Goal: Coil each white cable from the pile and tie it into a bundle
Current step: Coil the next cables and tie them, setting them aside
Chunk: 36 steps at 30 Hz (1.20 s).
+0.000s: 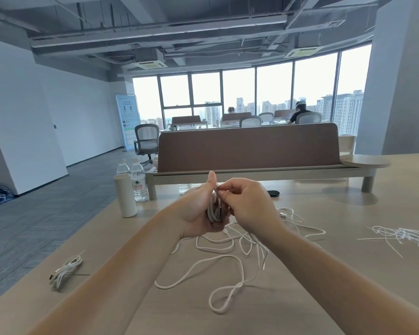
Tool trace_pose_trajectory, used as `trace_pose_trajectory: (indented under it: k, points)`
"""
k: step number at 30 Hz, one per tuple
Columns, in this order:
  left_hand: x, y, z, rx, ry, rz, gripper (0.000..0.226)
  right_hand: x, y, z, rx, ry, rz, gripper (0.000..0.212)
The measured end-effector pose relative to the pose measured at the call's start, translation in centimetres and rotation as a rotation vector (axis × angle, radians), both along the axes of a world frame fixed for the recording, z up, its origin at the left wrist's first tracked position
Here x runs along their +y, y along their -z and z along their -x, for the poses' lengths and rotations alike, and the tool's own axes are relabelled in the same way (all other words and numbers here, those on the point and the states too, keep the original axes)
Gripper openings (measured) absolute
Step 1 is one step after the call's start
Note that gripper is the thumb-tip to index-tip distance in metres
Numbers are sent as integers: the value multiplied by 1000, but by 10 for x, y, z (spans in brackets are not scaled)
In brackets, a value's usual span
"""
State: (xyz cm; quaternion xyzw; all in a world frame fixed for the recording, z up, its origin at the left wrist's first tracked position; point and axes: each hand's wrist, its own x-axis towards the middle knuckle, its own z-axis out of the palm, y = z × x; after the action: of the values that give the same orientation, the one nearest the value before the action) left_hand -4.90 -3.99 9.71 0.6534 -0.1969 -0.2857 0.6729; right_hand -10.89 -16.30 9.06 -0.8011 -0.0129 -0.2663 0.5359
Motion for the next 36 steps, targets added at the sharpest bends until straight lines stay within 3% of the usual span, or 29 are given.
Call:
trace_pose_trajectory:
  k: [7,14,20,23,31,36]
  points:
    - [-2,-4,5,-14,-116,30,50,5,0,6,29,-80,31,34]
    - [-2,-7,0,-40,-339,120,35,7,-3,8,141,-277,-175,9]
    - [0,-5,2,-38,-244,55,41,3,-1,5,91,-220,-90,18]
    - [-1,-4,2,-64,-224,55,26,4,0,4,55,-169,-45,21]
    - [-1,-3,0,-45,-242,85,26,2,0,4,44,-201,3,15]
    - [6,-11,-7,57,-288,188,20,0,2,9,220,-367,-75,21]
